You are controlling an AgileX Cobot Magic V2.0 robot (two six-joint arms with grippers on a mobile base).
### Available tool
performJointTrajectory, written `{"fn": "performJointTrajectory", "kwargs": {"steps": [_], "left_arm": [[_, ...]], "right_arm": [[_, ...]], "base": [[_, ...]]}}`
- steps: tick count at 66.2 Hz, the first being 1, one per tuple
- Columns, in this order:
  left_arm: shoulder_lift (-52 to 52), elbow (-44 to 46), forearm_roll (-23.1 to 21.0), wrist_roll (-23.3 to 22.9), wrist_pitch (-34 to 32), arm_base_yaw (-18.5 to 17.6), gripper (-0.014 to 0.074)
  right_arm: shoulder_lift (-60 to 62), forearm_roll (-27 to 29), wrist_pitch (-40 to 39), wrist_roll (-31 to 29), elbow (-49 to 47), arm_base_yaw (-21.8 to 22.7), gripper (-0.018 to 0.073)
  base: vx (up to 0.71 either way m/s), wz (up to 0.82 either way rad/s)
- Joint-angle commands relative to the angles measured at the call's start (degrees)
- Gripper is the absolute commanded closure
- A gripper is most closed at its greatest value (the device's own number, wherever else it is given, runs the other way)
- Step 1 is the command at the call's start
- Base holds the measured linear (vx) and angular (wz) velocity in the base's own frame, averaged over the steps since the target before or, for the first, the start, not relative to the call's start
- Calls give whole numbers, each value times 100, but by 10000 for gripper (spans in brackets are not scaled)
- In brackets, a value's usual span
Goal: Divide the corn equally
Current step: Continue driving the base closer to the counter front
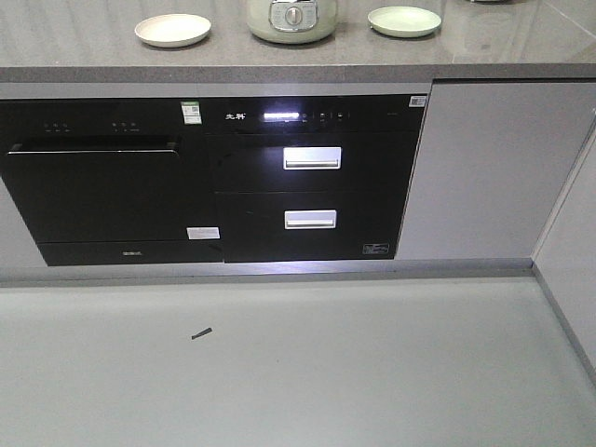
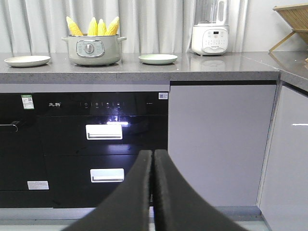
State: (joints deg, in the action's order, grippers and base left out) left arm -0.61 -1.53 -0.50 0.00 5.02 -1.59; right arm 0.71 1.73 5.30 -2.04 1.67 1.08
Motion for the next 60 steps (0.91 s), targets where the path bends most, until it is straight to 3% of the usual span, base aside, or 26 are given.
{"fn": "performJointTrajectory", "kwargs": {"steps": [1,60], "left_arm": [[-92,-83,-21,-65,-390,3,603],[-92,-83,-21,-65,-390,3,603]], "right_arm": [[-30,-5,-407,-62,38,43,570],[-30,-5,-407,-62,38,43,570]], "base": [[5,1],[6,0]]}}
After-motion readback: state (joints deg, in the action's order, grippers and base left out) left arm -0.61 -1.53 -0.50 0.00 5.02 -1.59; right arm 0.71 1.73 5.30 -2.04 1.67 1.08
